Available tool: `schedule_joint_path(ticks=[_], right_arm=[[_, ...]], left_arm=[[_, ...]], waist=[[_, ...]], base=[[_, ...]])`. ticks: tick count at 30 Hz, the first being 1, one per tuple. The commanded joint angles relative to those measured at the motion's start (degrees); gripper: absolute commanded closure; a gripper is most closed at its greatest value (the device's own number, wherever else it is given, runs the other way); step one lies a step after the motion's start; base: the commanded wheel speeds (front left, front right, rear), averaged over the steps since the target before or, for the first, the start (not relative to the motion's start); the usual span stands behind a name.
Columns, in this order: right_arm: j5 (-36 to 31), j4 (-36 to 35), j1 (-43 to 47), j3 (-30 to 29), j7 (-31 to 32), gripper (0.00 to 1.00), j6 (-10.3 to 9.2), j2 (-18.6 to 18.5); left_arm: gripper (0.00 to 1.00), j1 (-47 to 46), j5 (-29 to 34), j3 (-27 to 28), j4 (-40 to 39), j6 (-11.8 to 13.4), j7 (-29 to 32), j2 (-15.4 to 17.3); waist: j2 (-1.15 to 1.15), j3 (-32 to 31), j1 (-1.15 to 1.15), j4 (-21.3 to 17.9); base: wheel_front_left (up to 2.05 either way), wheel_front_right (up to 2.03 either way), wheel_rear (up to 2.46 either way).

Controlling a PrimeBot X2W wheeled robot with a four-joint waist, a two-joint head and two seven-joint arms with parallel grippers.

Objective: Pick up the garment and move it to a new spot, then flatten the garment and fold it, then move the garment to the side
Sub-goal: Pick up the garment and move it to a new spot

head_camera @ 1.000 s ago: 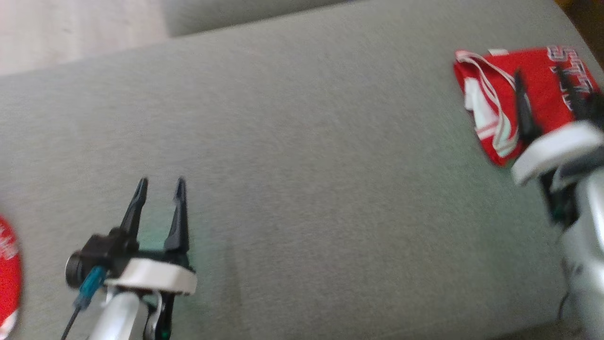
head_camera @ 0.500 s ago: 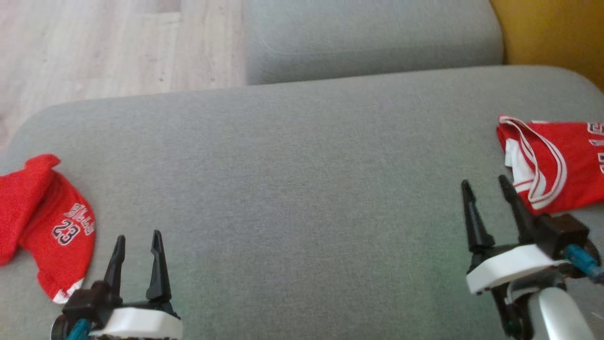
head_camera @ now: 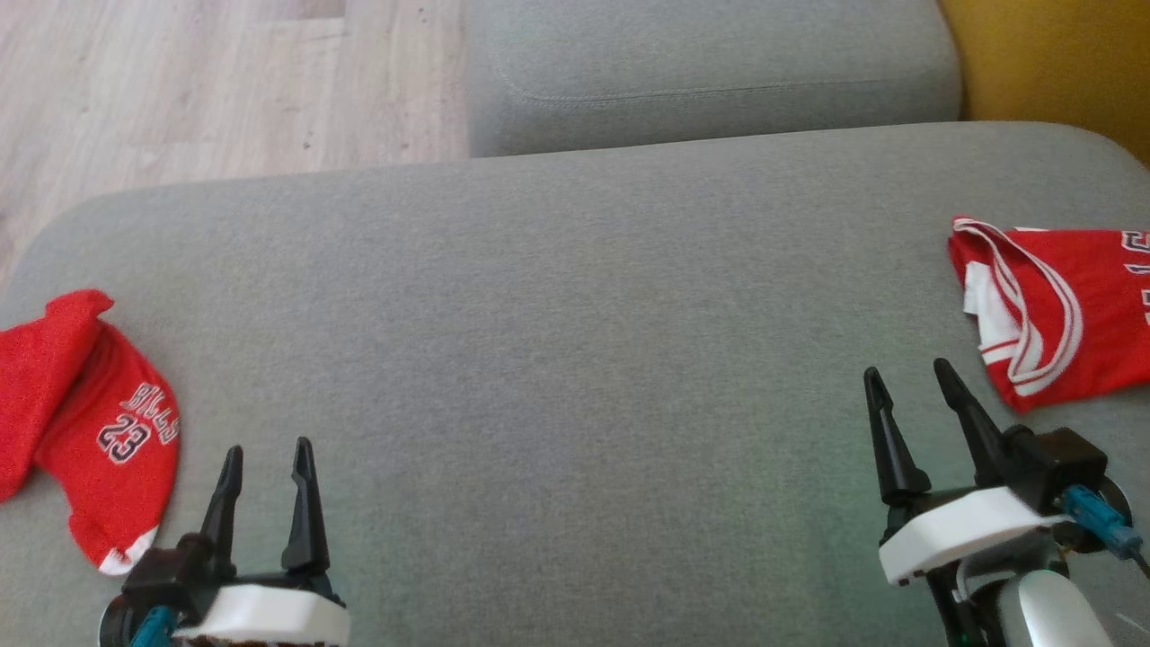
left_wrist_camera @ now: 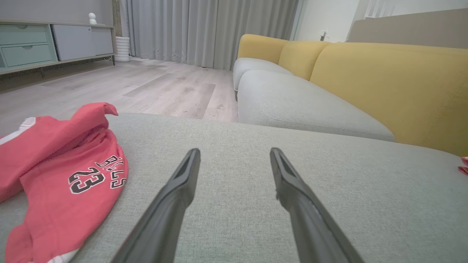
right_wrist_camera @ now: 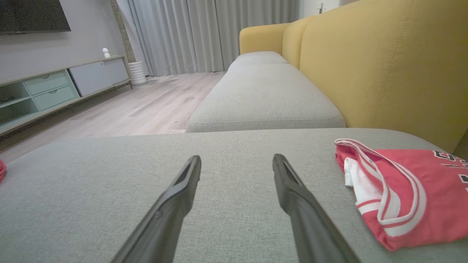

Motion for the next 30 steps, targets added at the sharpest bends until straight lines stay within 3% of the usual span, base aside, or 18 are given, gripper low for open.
schedule_joint_path(ticks=[1, 6, 12, 20, 25, 30], right_arm=[[-0.47, -2.32, -1.55, 1.22, 0.19, 0.00, 0.40, 0.10], [-0.09, -1.99, -1.53, 2.06, 0.29, 0.00, 0.40, 0.30], [0.19, -1.47, -1.43, 2.53, 0.21, 0.00, 0.40, 0.47], [0.08, -0.64, -2.16, 3.64, 0.20, 0.00, 0.40, 0.64], [0.18, -0.02, -2.82, 4.60, 0.30, 0.00, 0.40, 0.58], [0.22, 0.42, -3.32, 5.01, 0.21, 0.00, 0.40, 0.64]], left_arm=[[0.00, -2.86, 0.51, 1.79, -2.02, 0.20, -0.60, 0.79], [0.00, -3.47, 0.54, 1.69, -2.19, 0.32, -0.46, 1.14], [0.00, -4.16, 0.24, 1.20, -2.23, -0.31, 0.07, 1.63], [0.00, -3.18, -0.14, 1.60, -3.22, 0.65, 0.19, 1.97], [0.00, -2.68, -1.04, 2.17, -3.59, 0.54, 0.13, 2.20], [0.00, -2.24, -1.81, 2.61, -4.29, 0.39, -0.07, 1.93]], waist=[[0.00, 0.22, 0.00, 0.52], [0.00, 0.83, 0.00, 4.10], [0.00, 1.06, 0.00, 12.09], [0.00, 1.85, 0.00, 23.36], [0.00, 2.46, 0.00, 26.82], [0.00, 2.76, 0.00, 27.72]], base=[[0.00, 0.00, 0.00], [0.00, 0.00, 0.00], [0.00, 0.00, 0.00], [0.00, 0.00, 0.00], [0.00, 0.00, 0.00], [0.00, 0.00, 0.00]])
